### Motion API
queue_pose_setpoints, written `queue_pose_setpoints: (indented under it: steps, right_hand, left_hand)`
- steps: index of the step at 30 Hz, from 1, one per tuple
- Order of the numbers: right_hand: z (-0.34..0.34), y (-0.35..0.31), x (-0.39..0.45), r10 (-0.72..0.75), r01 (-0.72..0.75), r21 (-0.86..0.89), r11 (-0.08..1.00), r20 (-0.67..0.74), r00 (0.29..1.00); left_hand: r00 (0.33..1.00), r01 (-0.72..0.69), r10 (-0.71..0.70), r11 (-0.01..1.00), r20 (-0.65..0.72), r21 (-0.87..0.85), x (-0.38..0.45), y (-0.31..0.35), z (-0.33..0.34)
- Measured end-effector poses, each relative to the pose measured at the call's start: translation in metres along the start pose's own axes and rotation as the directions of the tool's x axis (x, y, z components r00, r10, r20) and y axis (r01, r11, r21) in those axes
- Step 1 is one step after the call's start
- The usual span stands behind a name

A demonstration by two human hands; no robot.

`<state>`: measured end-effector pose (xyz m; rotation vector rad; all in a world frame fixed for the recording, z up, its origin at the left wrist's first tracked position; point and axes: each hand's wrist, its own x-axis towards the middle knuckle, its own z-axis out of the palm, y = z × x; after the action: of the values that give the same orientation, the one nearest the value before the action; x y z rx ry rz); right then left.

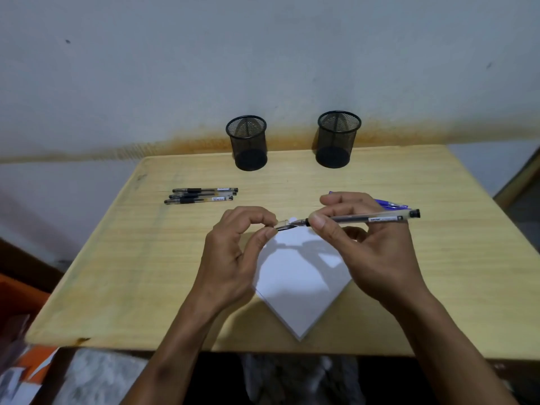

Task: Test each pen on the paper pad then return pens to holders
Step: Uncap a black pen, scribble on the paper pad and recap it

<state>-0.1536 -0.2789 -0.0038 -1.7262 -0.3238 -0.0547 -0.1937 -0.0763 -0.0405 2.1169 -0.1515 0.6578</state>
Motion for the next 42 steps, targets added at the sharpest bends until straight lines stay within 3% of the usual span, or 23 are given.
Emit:
queue_pose_setpoints:
  steps: [13, 16, 20, 22, 24, 27, 29, 31, 33, 35, 39, 42]
  right_hand:
    - [0.016, 0.007, -0.003, -0.013, 0.014, 0.076, 0.997, -0.009, 1.0]
    - [0.017, 0.007, -0.004, 0.004, -0.007, 0.062, 0.998, 0.047, 0.999]
    - [-0.002, -0.003, 0.0, -0.008, -0.005, 0.224, 0.975, 0.058, 0.998]
    - [-0.014, -0.007, 0.004, -0.073, 0.065, 0.103, 0.993, 0.07, 0.995]
    - [-0.015, -0.007, 0.009, -0.12, 0.139, -0.195, 0.971, 0.105, 0.987]
    - [0.001, -0.007, 0.012, -0.13, 0.224, -0.593, 0.773, 0.197, 0.972]
    - [0.016, -0.008, 0.015, -0.016, 0.181, -0.715, 0.675, 0.231, 0.973]
    - [0.03, -0.006, 0.022, 0.048, 0.114, -0.711, 0.694, 0.204, 0.978]
    - [0.044, -0.004, 0.034, 0.08, 0.0, -0.616, 0.788, 0.102, 0.991]
    - [0.058, 0.0, 0.053, 0.116, -0.119, -0.573, 0.811, -0.042, 0.992]
    - [0.087, 0.016, 0.097, 0.201, -0.275, -0.614, 0.74, -0.189, 0.961]
    - [0.107, 0.029, 0.115, 0.224, -0.307, -0.669, 0.676, -0.21, 0.952]
  left_hand:
    - [0.998, -0.028, 0.026, 0.999, 0.059, 0.021, 0.002, 0.015, 0.0]
    - [0.996, -0.036, 0.034, 0.999, 0.082, 0.034, 0.005, 0.014, -0.005]
    - [0.987, -0.084, 0.067, 0.99, 0.149, 0.113, 0.016, 0.005, -0.023]
    - [0.983, -0.076, 0.051, 0.987, 0.177, 0.14, 0.02, -0.001, -0.033]
    - [0.978, -0.065, 0.033, 0.986, 0.206, 0.15, 0.024, -0.005, -0.04]
    - [0.98, -0.03, 0.003, 0.99, 0.197, 0.136, 0.033, -0.007, -0.044]
    - [0.993, -0.011, -0.005, 0.991, 0.121, 0.131, 0.037, -0.01, -0.042]
    - [0.997, 0.066, -0.072, 0.987, 0.039, 0.147, 0.036, -0.019, -0.04]
    - [0.985, 0.174, -0.173, 0.946, -0.029, 0.273, 0.028, -0.035, -0.04]
    - [0.957, 0.285, -0.274, 0.836, -0.093, 0.468, 0.016, -0.054, -0.043]
    - [0.898, 0.364, -0.428, 0.598, -0.1, 0.714, 0.0, -0.093, -0.05]
    - [0.86, 0.388, -0.505, 0.557, -0.072, 0.734, -0.003, -0.105, -0.049]
